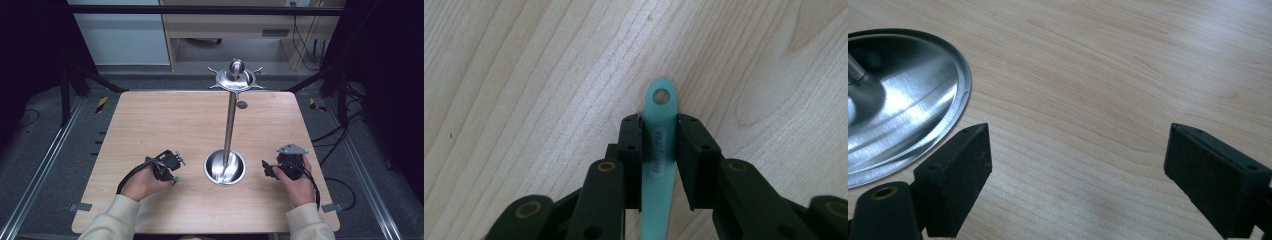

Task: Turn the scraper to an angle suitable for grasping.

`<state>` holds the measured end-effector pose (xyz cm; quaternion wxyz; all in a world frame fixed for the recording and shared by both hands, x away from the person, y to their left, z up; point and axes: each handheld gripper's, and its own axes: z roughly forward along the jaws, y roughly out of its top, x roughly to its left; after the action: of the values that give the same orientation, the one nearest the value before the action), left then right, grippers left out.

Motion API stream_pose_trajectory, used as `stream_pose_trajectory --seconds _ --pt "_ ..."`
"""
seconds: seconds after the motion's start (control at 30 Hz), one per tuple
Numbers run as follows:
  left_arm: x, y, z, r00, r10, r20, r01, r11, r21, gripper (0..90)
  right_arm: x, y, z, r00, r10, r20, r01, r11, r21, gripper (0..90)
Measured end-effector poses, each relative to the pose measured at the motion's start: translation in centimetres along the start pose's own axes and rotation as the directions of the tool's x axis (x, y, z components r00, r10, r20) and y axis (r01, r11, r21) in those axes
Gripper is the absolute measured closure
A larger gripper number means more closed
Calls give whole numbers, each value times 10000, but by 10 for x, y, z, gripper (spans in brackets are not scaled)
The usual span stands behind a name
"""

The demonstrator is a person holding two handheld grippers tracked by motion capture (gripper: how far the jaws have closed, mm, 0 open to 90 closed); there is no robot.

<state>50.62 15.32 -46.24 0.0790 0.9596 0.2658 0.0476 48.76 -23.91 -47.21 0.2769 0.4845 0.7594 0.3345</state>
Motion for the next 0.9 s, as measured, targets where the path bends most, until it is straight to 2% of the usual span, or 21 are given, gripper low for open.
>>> stream_pose_trajectory --seconds 0.17,0.33,0.37,0.4,0.47,0.6,0.73,0.83,0.9 --pt "0 -2 -3 10000 -80 -29 80 9999 -132 740 0 0 0 10000 36 1 -36 10000 5 121" --pt "1 -10 -25 9994 -331 -24 327 9940 -1041 742 0 0 0 10000 95 -27 -95 9999 -47 119" --pt "2 -15 -38 9988 -477 -71 461 9871 -1536 742 -1 0 0 10000 90 -23 -90 9999 -64 119" --pt "2 -15 -38 9988 -477 -71 461 9871 -1536 743 -1 0 0 10000 90 -23 -90 9999 -64 119" --pt "2 -20 -54 9982 -597 -99 565 9777 -2024 744 0 0 0 9999 128 -6 -128 9999 -60 118" --pt "2 -27 -78 9968 -735 -310 629 9631 -2615 744 1 1 1 10000 79 -40 -79 9999 -63 116" --pt "3 -31 -102 9945 -919 -502 714 9454 -3180 745 0 3 -2 9998 140 -145 -145 9993 -358 101" --pt "2 -34 -117 9934 -1009 -542 739 9260 -3702 745 -1 3 -3 9997 204 -158 -211 9988 -452 94" --pt "0 -36 -127 9928 -1030 -606 708 9156 -3958 745 -1 3 -3 9993 315 -223 -326 9982 -510 90"
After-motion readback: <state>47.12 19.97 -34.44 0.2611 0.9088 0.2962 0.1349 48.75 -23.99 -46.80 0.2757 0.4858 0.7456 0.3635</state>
